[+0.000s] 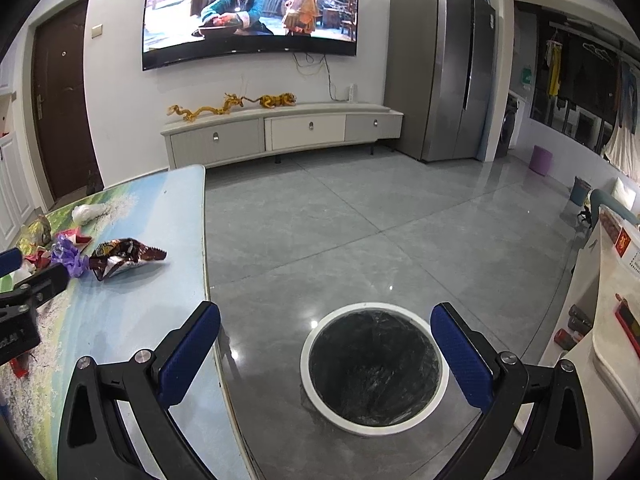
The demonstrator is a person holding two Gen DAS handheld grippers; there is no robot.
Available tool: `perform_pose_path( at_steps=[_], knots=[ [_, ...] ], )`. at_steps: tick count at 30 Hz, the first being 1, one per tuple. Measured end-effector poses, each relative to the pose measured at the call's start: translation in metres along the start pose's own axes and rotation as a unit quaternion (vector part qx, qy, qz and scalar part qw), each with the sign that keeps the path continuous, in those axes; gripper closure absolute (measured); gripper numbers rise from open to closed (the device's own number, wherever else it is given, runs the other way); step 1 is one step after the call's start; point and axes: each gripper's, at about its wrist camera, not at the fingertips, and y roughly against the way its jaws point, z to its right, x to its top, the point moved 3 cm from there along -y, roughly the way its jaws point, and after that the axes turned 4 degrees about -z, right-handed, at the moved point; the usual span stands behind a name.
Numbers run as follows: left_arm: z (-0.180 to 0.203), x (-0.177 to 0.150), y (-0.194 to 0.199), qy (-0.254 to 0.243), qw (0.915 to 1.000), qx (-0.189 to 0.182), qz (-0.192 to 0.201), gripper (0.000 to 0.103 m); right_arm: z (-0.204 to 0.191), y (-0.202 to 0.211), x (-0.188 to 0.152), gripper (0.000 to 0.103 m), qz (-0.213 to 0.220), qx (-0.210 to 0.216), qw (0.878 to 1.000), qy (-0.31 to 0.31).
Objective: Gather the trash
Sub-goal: 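Grasp the red chip bag with the left tool while the right tool grasps the brown snack bag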
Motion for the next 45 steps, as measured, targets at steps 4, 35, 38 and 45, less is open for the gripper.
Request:
perform_pose_path(
  at_steps=[4,35,38,45],
  knots=[
    [-0.018,-0.008,0.007,0.012,0.9999,0.009,0.005,0.019,-0.025,0.006,-0.013,0.0,-0.008,0.005,1.0,-0.006],
    [-0.178,-0.087,-0.004,0.107,0.9891,-0.082,-0.06,0.019,-0.287,-0.027,0.011,0.0,-0.036,0.219,0.959,0.178],
    [-0.171,-0.081,-0.018,0.096,0.9893,-0.087,-0.068,0.019,-0.312,-0.05,0.02,0.0,-0.054,0.242,0.947,0.203],
    [-0.172,-0.092,-0.041,0.104,0.9851,-0.094,-0.1,0.032,-0.365,-0.088,0.027,0.008,-0.113,0.259,0.931,0.229]
  ],
)
